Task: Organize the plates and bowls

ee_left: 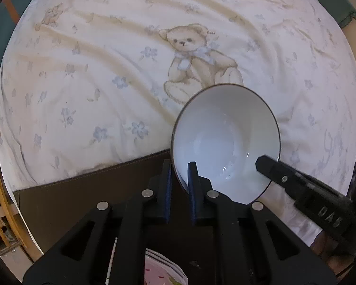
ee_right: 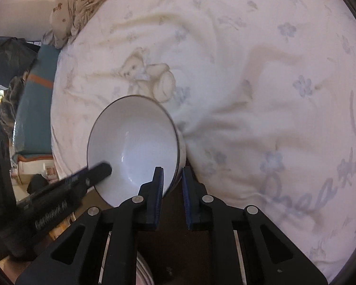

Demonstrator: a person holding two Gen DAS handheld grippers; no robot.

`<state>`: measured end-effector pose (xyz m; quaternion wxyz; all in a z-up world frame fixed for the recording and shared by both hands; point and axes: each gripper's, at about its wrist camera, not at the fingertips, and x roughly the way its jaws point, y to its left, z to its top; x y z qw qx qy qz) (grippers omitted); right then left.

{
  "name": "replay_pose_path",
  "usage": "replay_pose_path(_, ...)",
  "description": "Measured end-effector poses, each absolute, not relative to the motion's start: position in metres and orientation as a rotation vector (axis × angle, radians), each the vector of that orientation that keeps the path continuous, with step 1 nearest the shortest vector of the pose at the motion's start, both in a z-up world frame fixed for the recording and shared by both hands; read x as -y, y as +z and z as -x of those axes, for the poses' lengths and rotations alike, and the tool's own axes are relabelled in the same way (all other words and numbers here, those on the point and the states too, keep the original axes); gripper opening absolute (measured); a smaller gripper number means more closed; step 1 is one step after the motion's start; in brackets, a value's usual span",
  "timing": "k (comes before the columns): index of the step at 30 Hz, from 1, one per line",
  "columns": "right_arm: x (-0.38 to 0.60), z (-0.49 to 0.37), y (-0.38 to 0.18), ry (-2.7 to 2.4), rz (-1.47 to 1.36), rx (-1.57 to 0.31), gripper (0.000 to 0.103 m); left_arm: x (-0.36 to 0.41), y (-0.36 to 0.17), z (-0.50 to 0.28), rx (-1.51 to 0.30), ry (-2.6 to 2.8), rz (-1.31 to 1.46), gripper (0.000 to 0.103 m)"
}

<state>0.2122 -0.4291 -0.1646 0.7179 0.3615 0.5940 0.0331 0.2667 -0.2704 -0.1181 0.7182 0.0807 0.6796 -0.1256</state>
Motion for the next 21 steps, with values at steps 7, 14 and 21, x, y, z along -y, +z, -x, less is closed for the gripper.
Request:
replay_pose_path(7, 0.430, -0.213, -0.167, 0.081, -0.799, -1.326, 0.029, 0.264, -0.131, -0.276, -1.517, -0.240, -0.154, 0.014)
replay_pose_path(14, 0.429, -0.224, -0.165, 0.050, -0.719, -1.322, 0.030, 0.274, -0.141, -0.290, -1.500, -0.215, -0.164, 0.014)
replay_pose_path(21, 0.421, -0.231, -0.168, 0.039, -0.635, -1.338, 0.030, 0.285, -0.149, -0.293, -1.490, -0.238, -0.215, 0.011)
